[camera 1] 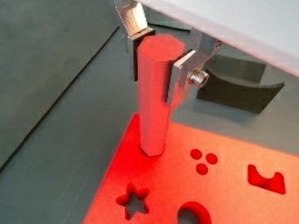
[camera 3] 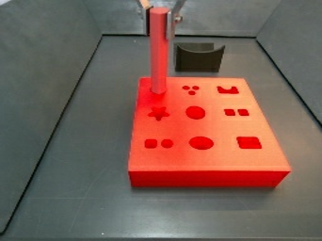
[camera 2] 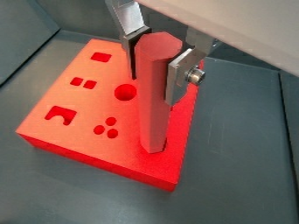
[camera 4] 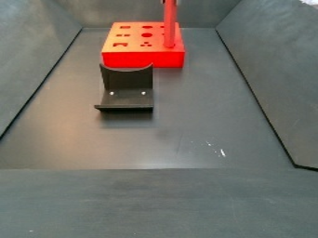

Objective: Insert the hexagon object.

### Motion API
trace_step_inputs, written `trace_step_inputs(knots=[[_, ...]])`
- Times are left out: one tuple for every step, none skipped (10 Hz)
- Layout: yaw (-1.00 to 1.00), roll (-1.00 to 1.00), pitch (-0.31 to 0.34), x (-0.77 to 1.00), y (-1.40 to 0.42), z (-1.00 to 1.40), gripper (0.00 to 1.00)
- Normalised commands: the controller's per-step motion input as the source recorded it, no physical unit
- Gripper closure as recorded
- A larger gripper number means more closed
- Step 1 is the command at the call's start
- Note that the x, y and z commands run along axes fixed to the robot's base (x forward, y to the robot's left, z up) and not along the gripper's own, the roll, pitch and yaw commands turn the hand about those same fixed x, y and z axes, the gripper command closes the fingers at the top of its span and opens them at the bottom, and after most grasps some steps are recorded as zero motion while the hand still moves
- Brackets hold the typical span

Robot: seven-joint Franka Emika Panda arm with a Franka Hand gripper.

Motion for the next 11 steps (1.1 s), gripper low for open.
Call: trace_step_inputs(knots=[[0.0, 0.01, 0.0, 0.0, 0.0, -0.05, 1.0], [0.0, 0.0, -0.001, 0.0, 0.0, -0.06, 1.0], [0.0, 0.0, -0.047, 0.03, 0.0, -0.14, 1.0], [0.0, 0.16, -0.043, 0.16, -0.01, -0.49, 1.0], [0.0, 0.25, -0.083, 0.12, 0.0, -0.68, 1.0], [0.0, 0.22, -0.123, 0.11, 0.0, -0.73, 1.0], [0.0, 0.23, -0.119, 0.13, -0.01, -0.7, 1.0], [0.0, 0.22, -0.087, 0.15, -0.01, -0.66, 1.0], [0.0, 0.17, -0.049, 0.06, 0.0, -0.63, 1.0], [0.0, 0.06, -0.083, 0.0, 0.0, -0.7, 1.0], [0.0, 0.08, -0.079, 0.0, -0.01, -0.69, 1.0]])
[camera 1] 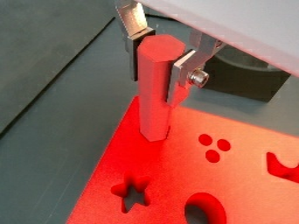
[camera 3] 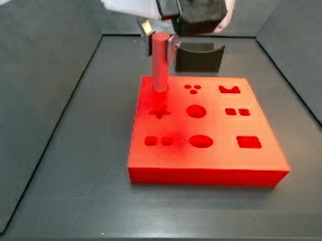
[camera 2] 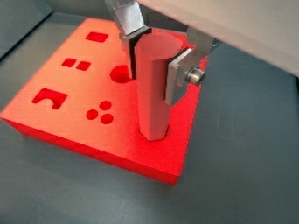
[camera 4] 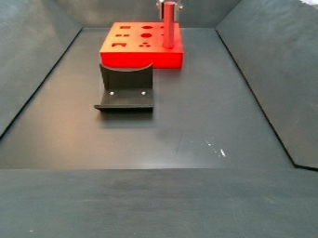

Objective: Insert the hexagon object.

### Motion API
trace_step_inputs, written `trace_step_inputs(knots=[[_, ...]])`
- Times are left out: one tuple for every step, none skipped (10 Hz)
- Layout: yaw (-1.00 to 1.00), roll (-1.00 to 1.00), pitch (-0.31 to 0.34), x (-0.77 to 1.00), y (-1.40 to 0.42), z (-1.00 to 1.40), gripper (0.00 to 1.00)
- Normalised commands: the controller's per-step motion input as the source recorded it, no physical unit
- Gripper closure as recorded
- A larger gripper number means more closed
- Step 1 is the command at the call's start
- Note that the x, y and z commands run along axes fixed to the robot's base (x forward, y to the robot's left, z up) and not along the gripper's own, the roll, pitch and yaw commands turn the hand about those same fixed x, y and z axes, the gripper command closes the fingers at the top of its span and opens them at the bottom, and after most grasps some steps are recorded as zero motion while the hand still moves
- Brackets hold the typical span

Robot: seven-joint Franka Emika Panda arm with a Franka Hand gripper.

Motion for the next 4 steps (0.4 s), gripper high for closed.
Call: trace_step_inputs(knots=[[-0.02, 0.09, -0.046, -0.21, -0.06, -0.52, 1.0], [0.0, 0.06, -0.059, -0.27, -0.04, -0.41, 1.0], [0.0, 0.01, -0.059, -0.08, -0.03, -0.31, 1.0], [0.0, 0.0, 0.0, 0.0, 0.0, 0.0, 1.0]])
